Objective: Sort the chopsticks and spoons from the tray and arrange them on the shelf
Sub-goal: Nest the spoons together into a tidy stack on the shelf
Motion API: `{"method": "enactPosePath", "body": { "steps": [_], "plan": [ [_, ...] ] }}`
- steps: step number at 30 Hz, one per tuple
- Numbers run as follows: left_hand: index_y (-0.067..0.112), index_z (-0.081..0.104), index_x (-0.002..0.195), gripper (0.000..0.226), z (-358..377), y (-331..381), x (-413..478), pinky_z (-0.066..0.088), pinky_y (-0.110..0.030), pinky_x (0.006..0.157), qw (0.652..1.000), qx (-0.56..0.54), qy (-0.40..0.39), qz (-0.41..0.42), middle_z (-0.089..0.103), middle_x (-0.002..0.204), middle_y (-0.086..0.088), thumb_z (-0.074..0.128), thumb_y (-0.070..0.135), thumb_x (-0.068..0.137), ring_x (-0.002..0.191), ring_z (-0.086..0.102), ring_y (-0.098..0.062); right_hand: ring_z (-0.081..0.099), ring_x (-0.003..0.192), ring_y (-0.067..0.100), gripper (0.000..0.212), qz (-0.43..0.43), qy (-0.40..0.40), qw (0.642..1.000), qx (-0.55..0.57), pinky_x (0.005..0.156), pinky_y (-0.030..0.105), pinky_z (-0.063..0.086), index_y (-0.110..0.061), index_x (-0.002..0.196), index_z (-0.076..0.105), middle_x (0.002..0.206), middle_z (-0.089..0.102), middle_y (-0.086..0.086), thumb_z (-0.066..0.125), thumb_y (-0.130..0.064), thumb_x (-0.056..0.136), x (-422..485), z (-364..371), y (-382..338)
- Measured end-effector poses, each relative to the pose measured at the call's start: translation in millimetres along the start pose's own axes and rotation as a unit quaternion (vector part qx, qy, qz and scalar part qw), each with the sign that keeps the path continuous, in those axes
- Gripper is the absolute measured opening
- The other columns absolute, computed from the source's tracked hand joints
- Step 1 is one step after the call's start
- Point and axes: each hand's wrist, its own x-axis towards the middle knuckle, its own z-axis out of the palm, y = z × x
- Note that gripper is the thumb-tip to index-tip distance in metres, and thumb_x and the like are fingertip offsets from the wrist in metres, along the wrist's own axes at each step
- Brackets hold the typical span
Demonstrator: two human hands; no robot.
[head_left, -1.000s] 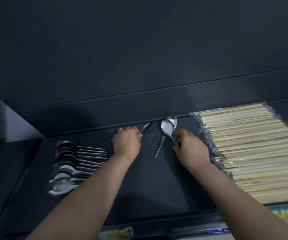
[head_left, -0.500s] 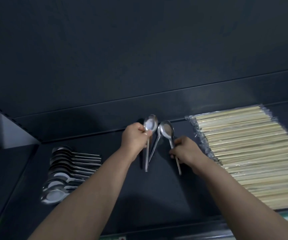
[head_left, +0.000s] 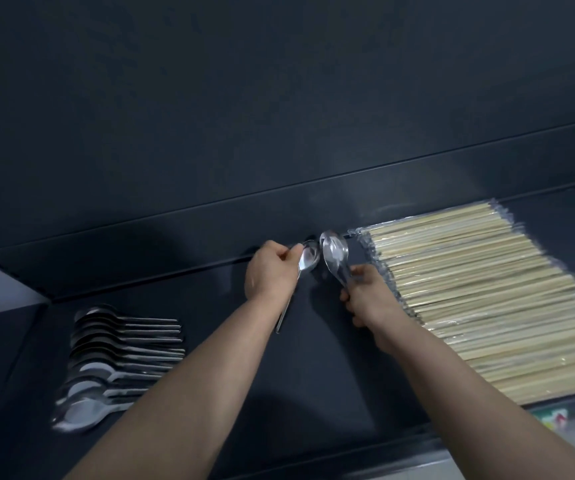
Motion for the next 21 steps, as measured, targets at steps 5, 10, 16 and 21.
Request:
{"method": "enactPosePath", "body": {
  "steps": [5,10,16,21],
  "plan": [
    [0.020,0.060,0.121,0.040,9,0,15,0.050,-0.034,0.086,0.993,0.102,-0.049,0.031,0.067,0.115,0.001,0.065,0.040,0.086,0.110,0.060,-0.023,0.046,0.055,0.010,0.010,-0.056,0.031,0.997,-0.050,0.052,0.026,0.034,-0.022,0.107,0.046,0.071,0.058,-0.002,0.038,-0.021,0.101,6,-3,2],
    [0.015,0.067,0.087,0.011,6,-1,13,0.052,-0.032,0.069,0.991,0.118,-0.044,0.051,0.070,0.085,-0.001,0.061,0.024,0.088,0.084,0.064,-0.024,0.048,0.051,0.009,0.008,-0.050,0.024,0.998,-0.042,0.044,0.020,0.035,-0.016,0.101,0.050,0.066,0.059,-0.002,0.042,-0.016,0.100,9,-4,2],
    [0.008,0.063,0.086,0.004,-13,5,-4,0.049,-0.019,0.050,0.962,-0.235,-0.122,-0.070,0.067,0.076,-0.004,0.064,0.006,0.089,0.061,0.061,-0.009,0.064,0.064,0.017,0.007,-0.011,-0.019,0.999,0.029,0.059,0.034,0.055,-0.017,0.093,0.046,0.082,0.067,0.003,0.047,-0.020,0.099,7,11,-6],
    [0.013,0.060,0.086,0.012,-21,-1,-13,0.051,-0.018,0.050,0.955,-0.256,-0.128,-0.071,0.065,0.077,-0.001,0.070,0.008,0.086,0.062,0.060,-0.008,0.047,0.039,0.004,0.011,-0.035,-0.075,0.997,-0.005,0.035,0.015,0.033,-0.018,0.095,0.046,0.070,0.065,0.002,0.045,-0.027,0.101,-2,23,-15]
  ]
}}
